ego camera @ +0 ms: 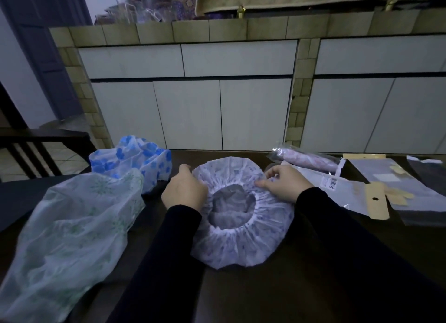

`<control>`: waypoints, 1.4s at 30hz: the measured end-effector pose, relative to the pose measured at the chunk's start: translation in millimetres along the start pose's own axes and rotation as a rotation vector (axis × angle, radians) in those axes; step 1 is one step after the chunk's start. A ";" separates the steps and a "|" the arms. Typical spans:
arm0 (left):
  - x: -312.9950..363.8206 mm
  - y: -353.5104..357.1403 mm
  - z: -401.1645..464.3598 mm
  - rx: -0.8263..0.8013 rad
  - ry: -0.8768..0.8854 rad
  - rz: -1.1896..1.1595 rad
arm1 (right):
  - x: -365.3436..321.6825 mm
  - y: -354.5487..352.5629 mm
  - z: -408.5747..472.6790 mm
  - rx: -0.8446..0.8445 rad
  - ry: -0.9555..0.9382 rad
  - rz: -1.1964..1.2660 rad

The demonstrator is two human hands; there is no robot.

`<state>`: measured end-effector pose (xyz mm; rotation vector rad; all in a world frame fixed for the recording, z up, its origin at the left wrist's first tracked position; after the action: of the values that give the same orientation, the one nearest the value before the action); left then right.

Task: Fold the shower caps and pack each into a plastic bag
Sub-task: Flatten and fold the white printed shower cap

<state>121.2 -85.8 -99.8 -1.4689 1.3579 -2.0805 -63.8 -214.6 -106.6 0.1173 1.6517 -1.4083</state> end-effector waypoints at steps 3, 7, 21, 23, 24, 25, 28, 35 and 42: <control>0.5 -2.4 0.8 -0.025 0.012 0.143 | 7.1 -2.6 1.0 0.005 -0.027 -0.019; 18.5 -16.0 -9.5 0.122 0.291 0.076 | -0.9 -10.0 -1.9 -0.014 -0.158 -0.061; 5.9 16.2 0.9 -0.173 0.282 -0.244 | -5.1 3.9 -5.3 0.144 -0.318 0.009; 0.4 14.9 5.6 -0.068 0.229 -0.240 | 5.2 4.0 -3.7 0.238 -0.262 0.043; -2.2 13.7 8.2 -0.016 0.200 -0.230 | 8.5 2.7 -3.2 0.289 -0.239 0.063; -4.1 12.5 10.1 0.024 0.174 -0.211 | 10.5 1.5 -2.9 0.331 -0.220 0.077; -5.7 11.0 10.6 0.066 0.136 -0.160 | 9.0 -0.4 -1.3 0.391 -0.217 0.081; 4.7 1.0 9.1 0.072 0.388 -0.247 | -2.6 4.5 -2.6 0.283 -0.454 0.096; 6.5 6.6 3.0 -0.084 0.405 -0.279 | -14.0 14.3 -10.3 0.405 -0.456 0.054</control>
<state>118.8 -95.2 -100.9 -1.3861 1.4596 -2.6413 -53.2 -194.8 -108.4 0.0635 0.9763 -1.5740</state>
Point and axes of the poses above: each hand's wrist, its own z-axis towards the middle knuckle, its own y-axis out of the palm, x = y × z, the point moved 3 cm from there along z, towards the middle knuckle, and after that the axes turned 8 degrees about -y, right-handed, at the moved point
